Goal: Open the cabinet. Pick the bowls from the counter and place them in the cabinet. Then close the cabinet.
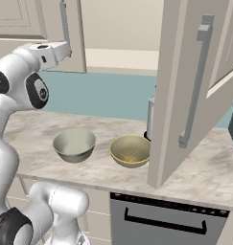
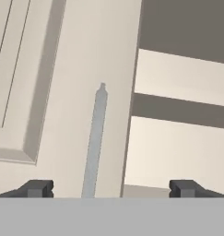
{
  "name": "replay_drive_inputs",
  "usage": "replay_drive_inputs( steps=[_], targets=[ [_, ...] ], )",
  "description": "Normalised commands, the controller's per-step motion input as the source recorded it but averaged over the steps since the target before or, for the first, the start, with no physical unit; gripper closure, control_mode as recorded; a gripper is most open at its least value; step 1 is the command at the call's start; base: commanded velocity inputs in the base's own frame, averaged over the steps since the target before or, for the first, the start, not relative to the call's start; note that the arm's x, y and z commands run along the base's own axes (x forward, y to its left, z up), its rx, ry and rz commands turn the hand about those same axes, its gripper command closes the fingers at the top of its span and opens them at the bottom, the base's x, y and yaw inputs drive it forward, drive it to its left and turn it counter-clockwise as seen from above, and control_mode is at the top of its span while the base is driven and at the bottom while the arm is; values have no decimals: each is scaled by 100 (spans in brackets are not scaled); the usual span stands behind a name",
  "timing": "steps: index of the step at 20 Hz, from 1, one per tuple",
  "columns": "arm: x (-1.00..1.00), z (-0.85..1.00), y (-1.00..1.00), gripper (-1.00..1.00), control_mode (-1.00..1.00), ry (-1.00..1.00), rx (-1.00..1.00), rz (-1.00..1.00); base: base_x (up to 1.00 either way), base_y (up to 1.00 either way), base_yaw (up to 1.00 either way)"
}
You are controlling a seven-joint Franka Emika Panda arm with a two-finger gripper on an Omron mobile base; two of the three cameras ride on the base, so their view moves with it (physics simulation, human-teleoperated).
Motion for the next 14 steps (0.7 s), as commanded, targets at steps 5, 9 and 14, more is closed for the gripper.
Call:
replay_drive_inputs(
  steps=[5, 9, 14],
  targets=[
    [90, -7, 0, -100, -100, 10, 0, 10, 0, 0, 0],
    [100, -9, 1, -100, -100, 10, 0, 5, 0, 0, 0],
    [100, -11, 12, -100, -100, 8, 0, 0, 0, 0, 0]
  ],
)
